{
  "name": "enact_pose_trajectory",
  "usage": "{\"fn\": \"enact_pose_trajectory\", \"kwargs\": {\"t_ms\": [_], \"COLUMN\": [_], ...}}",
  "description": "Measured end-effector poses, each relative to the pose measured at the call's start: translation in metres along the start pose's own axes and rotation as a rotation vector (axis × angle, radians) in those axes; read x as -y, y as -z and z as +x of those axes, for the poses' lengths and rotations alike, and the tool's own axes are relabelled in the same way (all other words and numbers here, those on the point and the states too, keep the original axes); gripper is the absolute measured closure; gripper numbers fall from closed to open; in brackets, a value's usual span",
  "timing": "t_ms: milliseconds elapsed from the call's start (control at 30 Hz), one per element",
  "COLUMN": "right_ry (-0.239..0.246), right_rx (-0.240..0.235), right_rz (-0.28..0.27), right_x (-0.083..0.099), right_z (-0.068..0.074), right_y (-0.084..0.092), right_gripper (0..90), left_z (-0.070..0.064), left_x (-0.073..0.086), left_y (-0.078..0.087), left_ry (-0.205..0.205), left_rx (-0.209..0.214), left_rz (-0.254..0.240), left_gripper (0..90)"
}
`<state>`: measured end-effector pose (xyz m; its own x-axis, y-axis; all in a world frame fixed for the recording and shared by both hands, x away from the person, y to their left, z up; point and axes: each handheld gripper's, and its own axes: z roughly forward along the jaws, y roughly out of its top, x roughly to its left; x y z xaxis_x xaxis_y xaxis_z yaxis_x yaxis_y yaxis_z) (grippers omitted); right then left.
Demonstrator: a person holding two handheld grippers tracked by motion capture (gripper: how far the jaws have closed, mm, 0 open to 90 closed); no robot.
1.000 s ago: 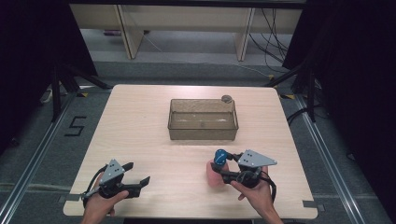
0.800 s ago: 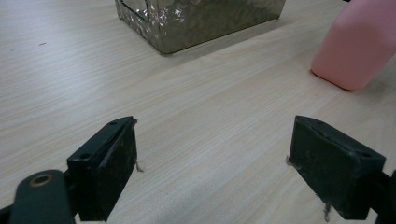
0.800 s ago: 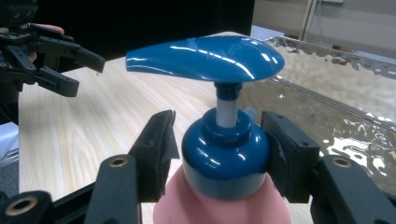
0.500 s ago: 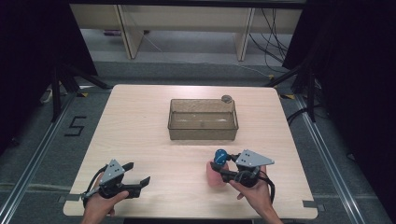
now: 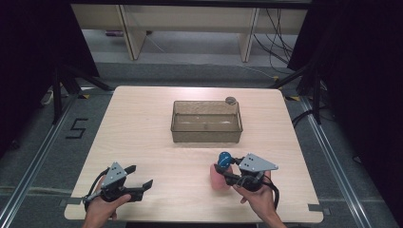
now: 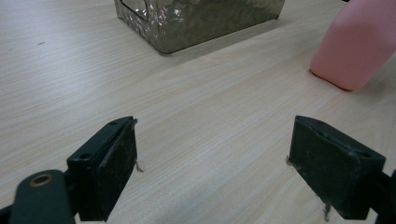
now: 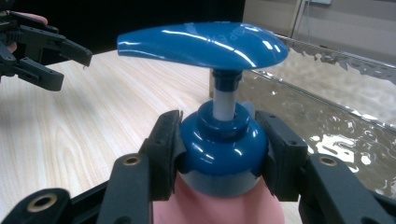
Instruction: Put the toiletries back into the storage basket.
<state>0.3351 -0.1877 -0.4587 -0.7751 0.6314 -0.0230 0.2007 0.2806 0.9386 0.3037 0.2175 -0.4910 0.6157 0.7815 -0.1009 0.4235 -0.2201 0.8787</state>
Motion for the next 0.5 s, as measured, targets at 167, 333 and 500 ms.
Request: {"fn": "enact_pose_trajectory", "kwargs": {"t_ms": [167, 333, 500], "right_ry": [0.005, -0.017, -0.009], "right_rx": [0.001, 0.003, 0.007], "right_rz": [0.006, 0.0, -0.006], "right_x": [-0.004, -0.008, -0.012], "right_z": [0.001, 0.0, -0.005], "right_y": [0.001, 0.002, 0.001], "right_gripper": [53.7, 53.7, 53.7], "left_z": [-0.001, 0.001, 0.001], "left_x": [-0.001, 0.0, 0.0], "left_y": [-0.001, -0.001, 0.0], "left_ry": [0.009, 0.008, 0.007], "left_rx": [0.002, -0.001, 0.0], "left_rz": [-0.009, -0.007, -0.002], "left_gripper": [14.7, 14.7, 14.7]}}
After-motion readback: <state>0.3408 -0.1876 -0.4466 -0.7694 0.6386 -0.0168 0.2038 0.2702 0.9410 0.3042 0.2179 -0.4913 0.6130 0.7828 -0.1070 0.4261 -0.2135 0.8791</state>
